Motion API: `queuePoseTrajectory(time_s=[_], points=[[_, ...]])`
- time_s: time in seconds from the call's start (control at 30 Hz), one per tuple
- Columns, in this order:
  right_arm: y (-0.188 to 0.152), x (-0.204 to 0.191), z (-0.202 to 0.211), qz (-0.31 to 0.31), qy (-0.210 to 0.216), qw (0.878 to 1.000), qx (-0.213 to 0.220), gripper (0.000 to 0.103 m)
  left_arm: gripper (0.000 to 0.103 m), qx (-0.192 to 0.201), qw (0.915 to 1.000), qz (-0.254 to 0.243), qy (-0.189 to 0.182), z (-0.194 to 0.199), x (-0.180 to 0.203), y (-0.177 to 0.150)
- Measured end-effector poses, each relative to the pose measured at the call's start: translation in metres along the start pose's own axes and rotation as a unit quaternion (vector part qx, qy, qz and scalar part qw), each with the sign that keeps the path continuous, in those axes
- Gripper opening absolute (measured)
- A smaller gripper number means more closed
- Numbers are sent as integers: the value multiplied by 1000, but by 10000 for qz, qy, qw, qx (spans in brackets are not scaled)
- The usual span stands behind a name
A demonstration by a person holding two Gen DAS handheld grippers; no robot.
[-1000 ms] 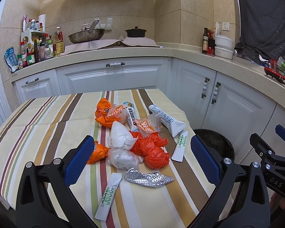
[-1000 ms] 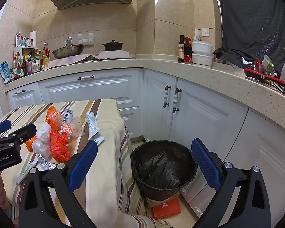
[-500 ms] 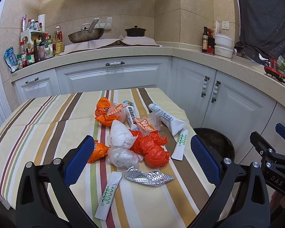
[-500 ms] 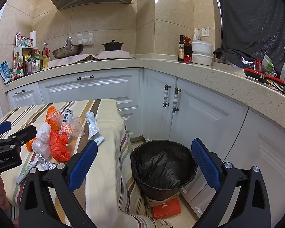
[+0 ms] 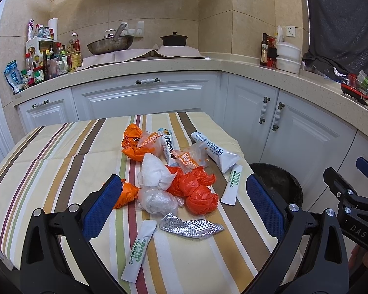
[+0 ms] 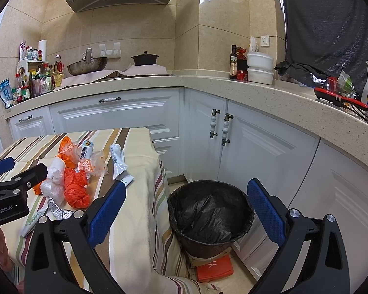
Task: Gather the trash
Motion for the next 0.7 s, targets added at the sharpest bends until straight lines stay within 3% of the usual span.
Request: queuePoseTrajectory(time_s=[0.7], points=[[-7,-2,0,27,52,10000,-68,96,99,-162,9998,-43,-80,-3,0,-3]])
Point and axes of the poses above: each gripper's, at about its wrist camera, not at the fingertips, and z roughly against the way its jaws point, x to its right, y to its top, the point moved 2 cm from there along -z, roughly the way its jaws point, and after that the axes turned 12 degrees about y, right-handed, at the moved point
